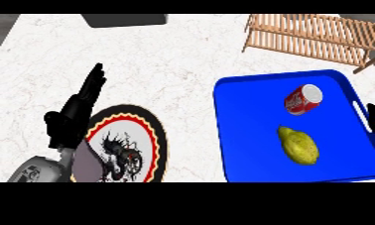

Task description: Pick the can from the tray and place it in the tiered shelf

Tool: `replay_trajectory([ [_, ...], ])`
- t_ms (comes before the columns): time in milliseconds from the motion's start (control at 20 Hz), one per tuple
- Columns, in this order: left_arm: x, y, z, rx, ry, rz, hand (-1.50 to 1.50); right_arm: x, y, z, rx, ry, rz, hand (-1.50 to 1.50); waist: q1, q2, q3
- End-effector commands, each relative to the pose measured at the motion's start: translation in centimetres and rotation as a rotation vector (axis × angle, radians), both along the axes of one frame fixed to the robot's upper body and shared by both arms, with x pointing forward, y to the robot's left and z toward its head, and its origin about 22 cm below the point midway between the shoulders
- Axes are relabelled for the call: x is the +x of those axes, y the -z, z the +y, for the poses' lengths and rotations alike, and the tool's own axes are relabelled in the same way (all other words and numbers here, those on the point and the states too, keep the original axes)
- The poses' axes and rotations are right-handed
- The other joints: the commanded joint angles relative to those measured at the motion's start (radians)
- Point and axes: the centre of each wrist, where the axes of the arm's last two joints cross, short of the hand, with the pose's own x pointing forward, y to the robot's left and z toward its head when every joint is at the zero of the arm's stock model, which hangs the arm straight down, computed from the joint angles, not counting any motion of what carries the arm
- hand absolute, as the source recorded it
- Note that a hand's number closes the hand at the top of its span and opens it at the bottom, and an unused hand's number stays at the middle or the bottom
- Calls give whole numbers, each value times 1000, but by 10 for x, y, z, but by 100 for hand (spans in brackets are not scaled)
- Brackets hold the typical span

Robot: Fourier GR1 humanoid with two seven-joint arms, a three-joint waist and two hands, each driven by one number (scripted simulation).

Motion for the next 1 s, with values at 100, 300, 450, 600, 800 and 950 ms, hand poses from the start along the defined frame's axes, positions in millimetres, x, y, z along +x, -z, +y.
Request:
replay_trajectory([
  [100,5,19,-27,0,42,-2,0,-37,-9,27,23,-136,8,-150,52,1,-1],
  [300,11,15,-7,9,51,-12,0,-47,-27,22,-13,-226,206,-150,63,3,-3],
  [450,19,20,-24,-1,47,0,0,-37,-62,16,-7,-260,295,-150,64,6,-4],
  [600,22,19,-15,10,71,-8,0,-35,-91,22,-1,-277,389,-150,67,7,-6],
  [800,23,18,-28,-10,71,-16,0,-20,-119,19,11,-333,625,-150,85,10,-6],
  [950,23,18,-26,6,92,-21,0,-21,-134,34,-6,-399,807,-150,86,8,-7],
])
